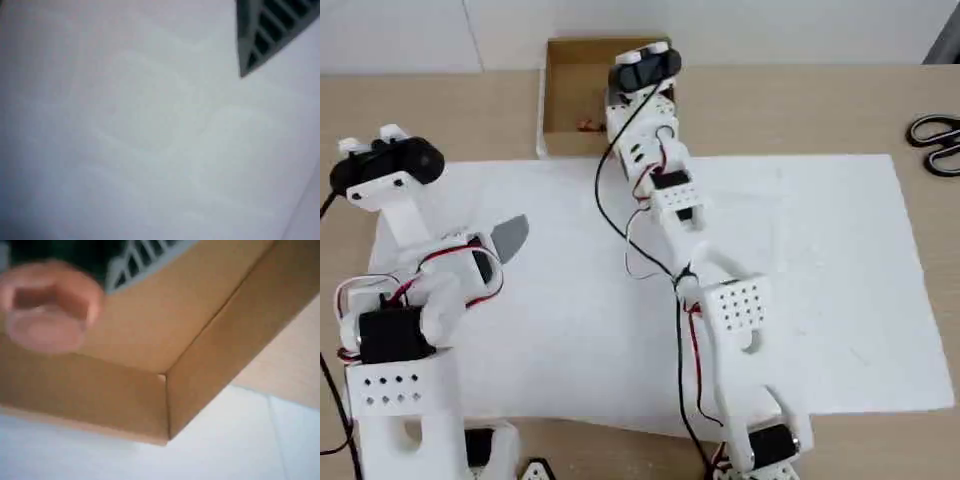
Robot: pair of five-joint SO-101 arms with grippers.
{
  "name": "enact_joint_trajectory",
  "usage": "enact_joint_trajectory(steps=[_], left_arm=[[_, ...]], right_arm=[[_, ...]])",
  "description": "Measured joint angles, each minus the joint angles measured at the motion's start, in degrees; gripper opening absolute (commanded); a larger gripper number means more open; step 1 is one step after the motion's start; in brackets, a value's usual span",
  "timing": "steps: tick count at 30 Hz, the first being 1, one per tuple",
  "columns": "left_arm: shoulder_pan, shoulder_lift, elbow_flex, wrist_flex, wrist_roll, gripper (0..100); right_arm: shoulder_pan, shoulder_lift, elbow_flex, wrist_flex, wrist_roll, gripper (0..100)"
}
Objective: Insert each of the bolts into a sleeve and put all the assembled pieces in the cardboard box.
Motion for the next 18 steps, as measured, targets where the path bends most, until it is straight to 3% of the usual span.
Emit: enact_joint_trajectory(steps=[7,13,18], left_arm=[[0.00,0.00,0.00,0.00,-0.26,31],[0.00,0.00,0.00,0.00,-0.26,31],[0.00,0.00,0.00,0.00,-0.26,31]], right_arm=[[-0.09,6.15,-5.80,0.00,0.00,2.0],[0.00,6.15,-6.68,3.87,0.09,20.1],[0.00,6.15,-7.12,5.45,0.09,19.7]])
